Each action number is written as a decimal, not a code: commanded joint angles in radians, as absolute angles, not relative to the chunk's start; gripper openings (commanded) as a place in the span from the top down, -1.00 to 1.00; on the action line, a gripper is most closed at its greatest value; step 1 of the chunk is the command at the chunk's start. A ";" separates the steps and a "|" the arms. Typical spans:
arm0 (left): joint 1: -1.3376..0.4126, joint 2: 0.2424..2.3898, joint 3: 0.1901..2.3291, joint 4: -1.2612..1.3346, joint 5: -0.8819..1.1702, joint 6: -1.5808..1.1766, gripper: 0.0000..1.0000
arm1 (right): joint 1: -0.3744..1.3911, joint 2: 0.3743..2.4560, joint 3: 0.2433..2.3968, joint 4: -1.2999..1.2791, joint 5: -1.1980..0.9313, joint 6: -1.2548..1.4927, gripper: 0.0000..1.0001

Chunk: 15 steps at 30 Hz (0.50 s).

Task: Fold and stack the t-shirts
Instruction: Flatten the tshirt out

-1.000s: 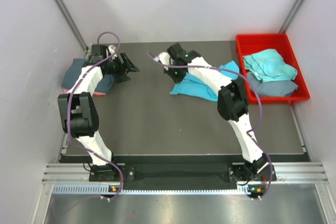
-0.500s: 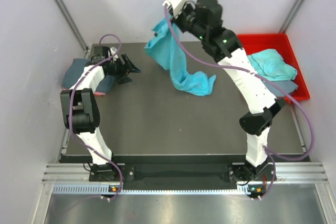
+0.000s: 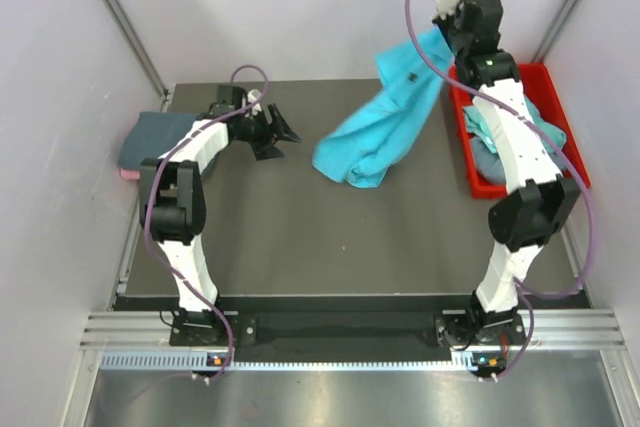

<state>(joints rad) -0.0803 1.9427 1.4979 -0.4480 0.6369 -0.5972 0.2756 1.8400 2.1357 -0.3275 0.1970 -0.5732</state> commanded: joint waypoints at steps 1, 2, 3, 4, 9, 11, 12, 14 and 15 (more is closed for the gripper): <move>-0.123 1.973 1.563 -0.405 0.664 -0.606 -0.58 | 0.210 1.922 2.002 -0.411 0.326 -0.598 1.00; -0.141 1.977 1.571 -0.403 0.666 -0.604 -0.58 | 0.195 1.931 1.965 -0.405 0.345 -0.621 1.00; -0.146 1.988 1.588 -0.406 0.664 -0.603 -0.58 | 0.186 1.946 1.916 -0.414 0.360 -0.623 0.99; -0.152 1.988 1.592 -0.405 0.666 -0.601 -0.58 | 0.184 1.948 1.904 -0.423 0.380 -0.612 0.92; -0.164 1.956 1.585 -0.423 0.661 -0.580 -0.58 | 0.199 1.878 1.916 -0.493 0.215 -0.529 -0.11; -0.167 1.945 1.566 -0.433 0.663 -0.575 -0.58 | 0.230 1.865 1.933 -0.556 0.050 -0.514 -0.13; -0.167 1.944 1.560 -0.436 0.667 -0.574 -0.58 | 0.244 1.865 1.928 -0.572 0.013 -0.515 -0.13; -0.169 1.937 1.545 -0.442 0.664 -0.572 -0.58 | 0.287 1.879 1.904 -0.586 -0.034 -0.519 -0.12; -0.169 1.934 1.543 -0.443 0.661 -0.566 -0.58 | 0.294 1.890 1.898 -0.591 -0.052 -0.517 -0.11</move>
<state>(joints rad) -0.1696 2.0003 1.5536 -0.4496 0.6472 -0.5922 0.2371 1.9453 1.8618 -0.5560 0.0975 -0.5407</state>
